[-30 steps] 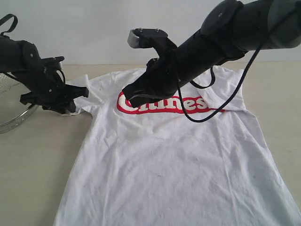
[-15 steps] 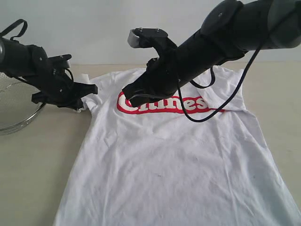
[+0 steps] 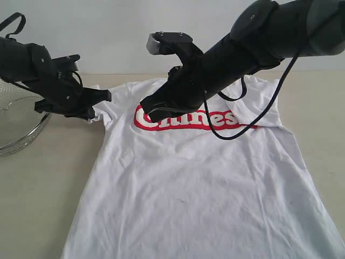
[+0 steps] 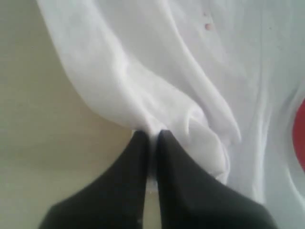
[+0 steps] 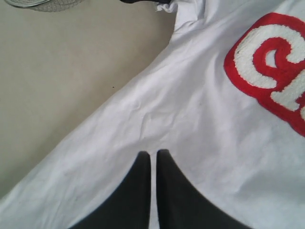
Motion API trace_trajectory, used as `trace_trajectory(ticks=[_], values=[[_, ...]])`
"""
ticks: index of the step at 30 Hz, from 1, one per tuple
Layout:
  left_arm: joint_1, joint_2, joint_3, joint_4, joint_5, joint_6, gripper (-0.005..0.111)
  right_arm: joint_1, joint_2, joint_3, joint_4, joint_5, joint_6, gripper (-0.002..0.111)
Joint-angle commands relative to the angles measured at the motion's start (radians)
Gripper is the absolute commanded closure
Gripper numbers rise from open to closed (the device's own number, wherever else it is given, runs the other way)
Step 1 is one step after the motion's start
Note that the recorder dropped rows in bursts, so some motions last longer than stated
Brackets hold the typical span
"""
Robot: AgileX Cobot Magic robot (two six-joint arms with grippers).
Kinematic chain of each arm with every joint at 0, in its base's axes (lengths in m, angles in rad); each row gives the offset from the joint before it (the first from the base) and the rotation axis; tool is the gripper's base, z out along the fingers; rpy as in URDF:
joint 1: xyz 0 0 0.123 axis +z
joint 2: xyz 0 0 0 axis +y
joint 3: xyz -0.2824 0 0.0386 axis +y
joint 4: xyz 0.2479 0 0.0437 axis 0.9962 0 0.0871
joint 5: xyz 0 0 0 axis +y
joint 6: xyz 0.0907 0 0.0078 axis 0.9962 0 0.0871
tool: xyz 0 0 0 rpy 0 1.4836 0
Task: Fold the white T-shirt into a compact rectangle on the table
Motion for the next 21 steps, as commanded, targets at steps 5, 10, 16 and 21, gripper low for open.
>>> trace_trajectory(ticks=[5,10,16,21], values=[[-0.008,-0.043,0.004,-0.019,-0.034,0.028,0.102,0.001,0.000,0.003,0.006,-0.008,-0.003,0.108],[-0.021,-0.052,-0.024,-0.021,-0.025,0.055,0.102,0.001,0.000,0.003,0.006,-0.012,-0.003,0.108],[-0.079,-0.052,-0.076,-0.021,-0.023,0.062,0.102,0.001,0.000,0.003,0.015,-0.012,-0.001,0.108],[-0.104,-0.038,-0.113,-0.021,0.009,0.062,0.102,0.001,0.000,0.003,0.025,-0.005,0.001,0.108]])
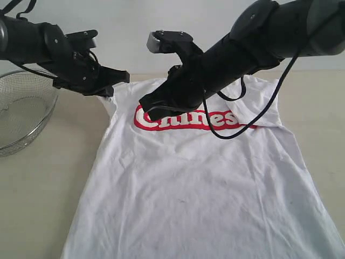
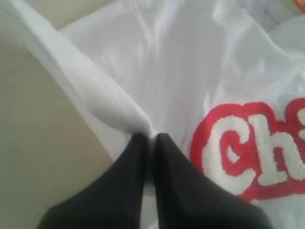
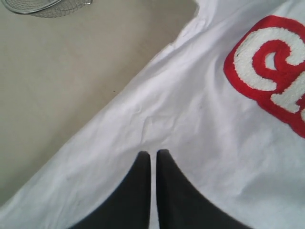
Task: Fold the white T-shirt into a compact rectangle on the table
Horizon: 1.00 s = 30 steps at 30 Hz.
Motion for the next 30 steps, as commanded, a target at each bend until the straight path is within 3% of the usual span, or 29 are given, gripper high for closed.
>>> trace_trajectory(ticks=[1,10,30], values=[[-0.022,0.012,-0.037,-0.010,0.037,0.007,0.102,0.001,0.000,0.003,0.012,0.005,-0.001,0.108],[-0.082,0.060,-0.051,-0.009,0.026,0.007,0.102,-0.001,-0.002,0.003,0.016,-0.007,0.022,0.108],[-0.085,0.096,-0.051,-0.002,0.024,0.026,0.102,-0.001,-0.002,0.003,0.016,-0.029,0.039,0.108]])
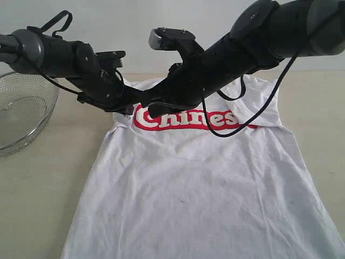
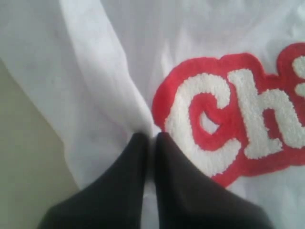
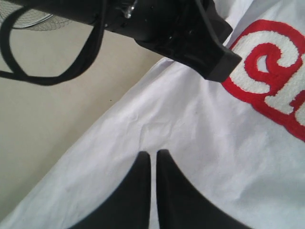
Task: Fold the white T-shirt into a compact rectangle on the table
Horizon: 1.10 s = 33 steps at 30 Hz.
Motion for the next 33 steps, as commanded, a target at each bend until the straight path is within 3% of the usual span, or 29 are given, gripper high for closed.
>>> trace_trajectory(ticks=[1,3,8,11,22,25,30,33], values=[[-0.005,-0.003,-0.006,-0.004,-0.015,0.007,0.101,-0.001,-0.002,0.003,0.003,-0.005,0.003,0.108],[-0.005,-0.003,-0.006,-0.004,-0.014,0.007,0.093,-0.001,-0.002,0.003,0.003,-0.005,0.003,0.108],[-0.005,-0.003,-0.006,-0.004,-0.020,0.007,0.052,-0.001,-0.002,0.003,0.003,-0.004,0.006,0.108],[-0.005,-0.003,-0.006,-0.004,-0.024,0.007,0.043,-0.001,-0.002,0.003,0.003,-0.004,0.006,0.108],[0.019,-0.089,-0.006,-0.033,-0.035,0.036,0.049,-0.001,-0.002,0.003,0.000,-0.035,0.006,0.108],[0.047,-0.149,-0.006,-0.031,-0.035,0.025,0.061,-0.001,-0.002,0.003,0.000,-0.066,0.006,0.108],[0.095,-0.214,-0.004,-0.025,0.016,0.025,0.102,-0.001,0.011,-0.043,-0.001,-0.143,0.008,0.108],[0.106,-0.231,0.009,-0.022,0.041,0.029,0.102,-0.001,0.070,-0.132,0.001,-0.081,0.033,0.108]])
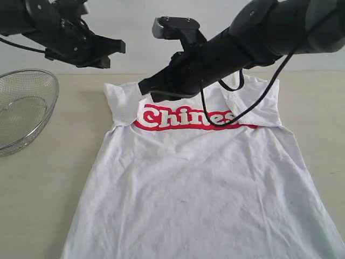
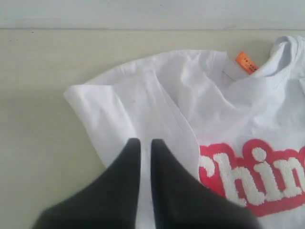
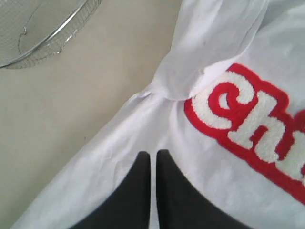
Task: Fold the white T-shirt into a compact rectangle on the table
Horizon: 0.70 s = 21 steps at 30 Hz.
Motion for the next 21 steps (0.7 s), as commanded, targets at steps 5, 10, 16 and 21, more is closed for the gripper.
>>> trace_trajectory(ticks=[5,10,16,21], values=[[0.011,-0.027,0.089,-0.008,0.061,0.001,0.102,-0.001,0.178,-0.258,0.003,0.066,0.089,0.108],[0.011,-0.027,0.202,-0.022,0.033,0.001,0.102,0.001,0.354,-0.480,0.005,0.144,0.200,0.108],[0.009,-0.027,0.207,-0.040,0.037,0.001,0.102,0.001,0.452,-0.509,0.007,0.117,0.251,0.108],[0.003,-0.027,0.207,-0.042,0.035,0.001,0.102,-0.001,0.469,-0.509,-0.167,0.130,0.372,0.108]])
